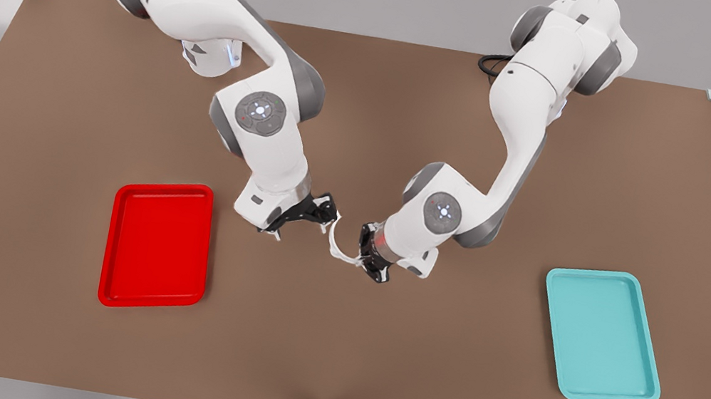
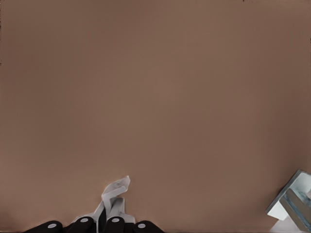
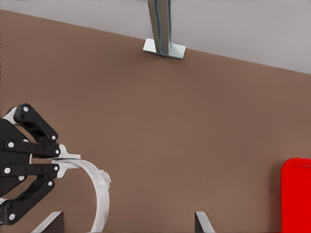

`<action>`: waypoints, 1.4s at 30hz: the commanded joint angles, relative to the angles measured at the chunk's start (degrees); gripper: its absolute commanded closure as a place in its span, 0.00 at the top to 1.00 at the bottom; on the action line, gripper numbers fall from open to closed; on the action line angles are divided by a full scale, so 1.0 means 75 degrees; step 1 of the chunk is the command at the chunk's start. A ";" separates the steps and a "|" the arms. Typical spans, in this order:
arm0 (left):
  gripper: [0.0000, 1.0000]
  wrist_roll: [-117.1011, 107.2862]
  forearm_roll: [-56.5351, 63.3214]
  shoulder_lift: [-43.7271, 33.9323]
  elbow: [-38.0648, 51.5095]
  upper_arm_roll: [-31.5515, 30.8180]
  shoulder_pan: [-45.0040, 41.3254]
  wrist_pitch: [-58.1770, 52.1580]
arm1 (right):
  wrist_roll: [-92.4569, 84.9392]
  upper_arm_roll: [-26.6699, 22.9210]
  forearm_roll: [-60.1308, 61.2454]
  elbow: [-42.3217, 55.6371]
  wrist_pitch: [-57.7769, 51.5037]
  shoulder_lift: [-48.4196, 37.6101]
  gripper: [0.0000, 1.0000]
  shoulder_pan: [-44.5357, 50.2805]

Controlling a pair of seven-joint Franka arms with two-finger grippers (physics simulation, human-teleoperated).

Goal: Take the drainage pipe clamp from the left arm, pass it to the right arm, and place it in the plate on the right side

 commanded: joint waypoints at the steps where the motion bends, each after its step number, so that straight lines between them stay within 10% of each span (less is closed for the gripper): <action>1: 0.21 -0.2138 -0.0086 -0.0022 0.0054 -0.0013 0.0003 0.0192 | 0.2016 0.0002 -0.0195 0.0008 0.0466 0.0036 1.00 0.0053; 23: 0.21 -0.2126 -0.0250 -0.0151 0.0112 -0.0060 0.0062 0.0168 | 0.2052 -0.0022 -0.0312 -0.1211 0.1158 0.0470 0.98 0.0135; 26: 0.21 -0.2126 -0.0250 -0.0151 0.0112 -0.0060 0.0109 0.0168 | 0.2063 -0.0022 -0.0312 -0.1246 0.1404 0.0470 0.40 0.0124; 32: 0.21 -0.2126 -0.0250 -0.0151 0.0112 -0.0060 0.0097 0.0180 | 0.2075 -0.0022 -0.0523 -0.1223 0.1451 0.0470 0.21 0.0135; 33: 0.24 -0.2103 -0.0250 -0.0151 0.0112 -0.0049 0.0086 0.0192 | 0.2063 -0.0022 -0.0535 -0.1246 0.1451 0.0470 0.21 0.0147; 34: 1.00 -0.1939 -0.0250 -0.0151 0.0112 -0.0060 0.0085 0.0203 | 0.2075 -0.0022 -0.0675 -0.1246 0.1451 0.0470 0.21 0.0193; 42: 1.00 -0.0452 -0.0953 -0.1147 0.0112 -0.0095 0.0846 -0.1904 | 0.2028 0.0060 -0.1261 -0.2194 0.1520 0.0142 0.21 -0.0613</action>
